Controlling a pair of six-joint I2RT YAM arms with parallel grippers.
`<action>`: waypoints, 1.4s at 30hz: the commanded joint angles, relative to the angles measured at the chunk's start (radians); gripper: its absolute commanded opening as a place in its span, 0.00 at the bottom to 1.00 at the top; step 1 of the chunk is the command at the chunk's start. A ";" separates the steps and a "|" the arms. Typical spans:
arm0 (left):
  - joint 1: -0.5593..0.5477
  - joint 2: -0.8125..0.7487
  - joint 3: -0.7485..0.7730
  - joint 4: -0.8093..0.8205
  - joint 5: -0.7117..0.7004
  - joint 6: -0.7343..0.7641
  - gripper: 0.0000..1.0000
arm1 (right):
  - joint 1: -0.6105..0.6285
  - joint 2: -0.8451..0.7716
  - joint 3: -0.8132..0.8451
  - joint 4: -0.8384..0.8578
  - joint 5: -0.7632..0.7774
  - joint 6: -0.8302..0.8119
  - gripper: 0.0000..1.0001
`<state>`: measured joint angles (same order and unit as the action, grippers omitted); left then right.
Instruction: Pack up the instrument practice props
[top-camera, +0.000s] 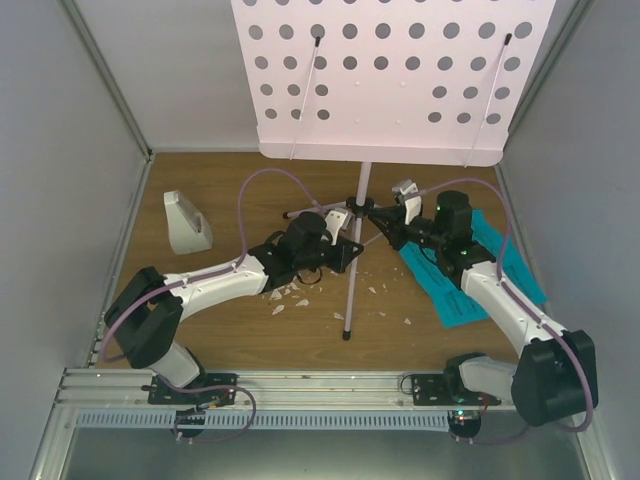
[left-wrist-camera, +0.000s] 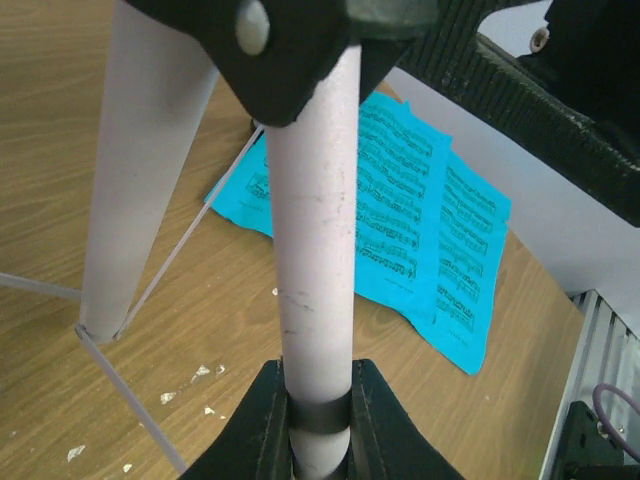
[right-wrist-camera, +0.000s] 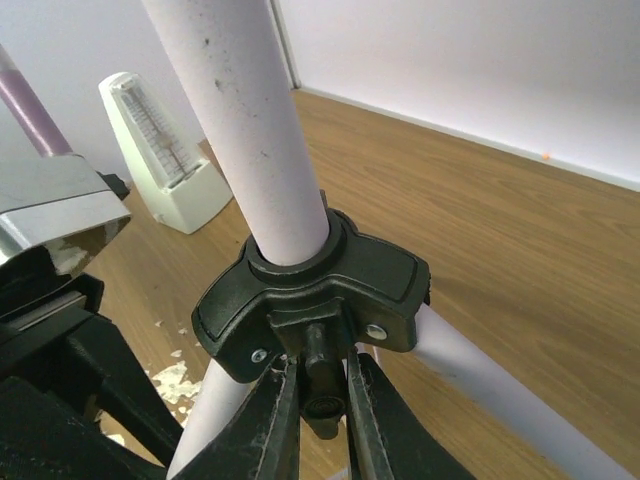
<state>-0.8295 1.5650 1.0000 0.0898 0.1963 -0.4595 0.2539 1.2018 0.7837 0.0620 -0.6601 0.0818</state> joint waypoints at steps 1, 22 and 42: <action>0.011 -0.008 0.025 -0.027 -0.032 0.052 0.03 | 0.049 -0.022 0.030 -0.022 0.130 -0.101 0.03; 0.058 -0.091 0.022 -0.164 -0.032 0.156 0.00 | 0.202 -0.140 -0.070 0.006 0.640 -0.492 0.04; 0.061 -0.109 -0.004 -0.167 -0.018 0.147 0.00 | 0.140 -0.529 -0.335 0.047 0.639 0.437 0.84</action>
<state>-0.7826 1.4895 1.0031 -0.0784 0.2260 -0.3408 0.4232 0.6758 0.5041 0.1528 0.0490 0.1566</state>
